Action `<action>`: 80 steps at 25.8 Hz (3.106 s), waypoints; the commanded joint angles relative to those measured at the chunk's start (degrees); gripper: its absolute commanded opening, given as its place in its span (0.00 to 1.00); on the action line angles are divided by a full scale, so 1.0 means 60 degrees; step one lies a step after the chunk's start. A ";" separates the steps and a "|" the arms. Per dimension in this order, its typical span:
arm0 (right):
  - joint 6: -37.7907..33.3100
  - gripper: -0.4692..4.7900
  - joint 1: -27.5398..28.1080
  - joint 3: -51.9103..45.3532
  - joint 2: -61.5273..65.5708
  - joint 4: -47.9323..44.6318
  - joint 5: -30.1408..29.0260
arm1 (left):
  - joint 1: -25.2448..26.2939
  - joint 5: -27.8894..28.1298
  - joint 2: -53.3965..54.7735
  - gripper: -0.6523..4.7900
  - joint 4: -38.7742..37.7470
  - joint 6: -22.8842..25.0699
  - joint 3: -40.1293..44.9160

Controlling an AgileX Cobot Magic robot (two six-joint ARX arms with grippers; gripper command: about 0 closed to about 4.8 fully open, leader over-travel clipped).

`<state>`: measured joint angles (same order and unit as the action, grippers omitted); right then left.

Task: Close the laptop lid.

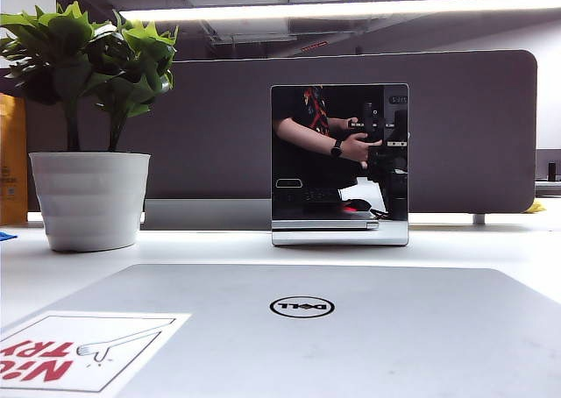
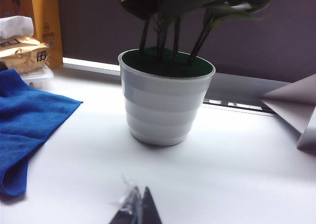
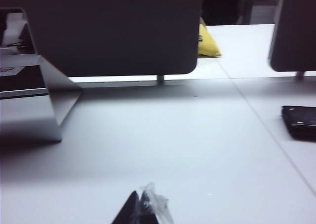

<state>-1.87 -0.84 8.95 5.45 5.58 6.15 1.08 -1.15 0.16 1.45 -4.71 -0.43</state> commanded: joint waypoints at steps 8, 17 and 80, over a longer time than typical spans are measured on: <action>-0.0259 0.09 0.0714 -0.1140 -0.0933 -0.0838 -0.0958 | 0.0018 -0.0025 0.0011 0.11 0.0124 0.0029 -0.0011; -0.0255 0.09 0.0882 -0.1428 -0.0892 -0.1024 -0.1304 | 0.0018 -0.0025 0.0011 0.11 0.0128 0.0029 -0.0011; -0.0178 0.09 0.0404 -0.1424 -0.0892 -0.0969 -0.1122 | 0.0018 -0.0025 0.0011 0.11 0.0128 0.0029 -0.0011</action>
<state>-3.11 1.63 0.49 0.16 0.51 -0.25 1.06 -1.13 0.16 1.45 -4.71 -0.43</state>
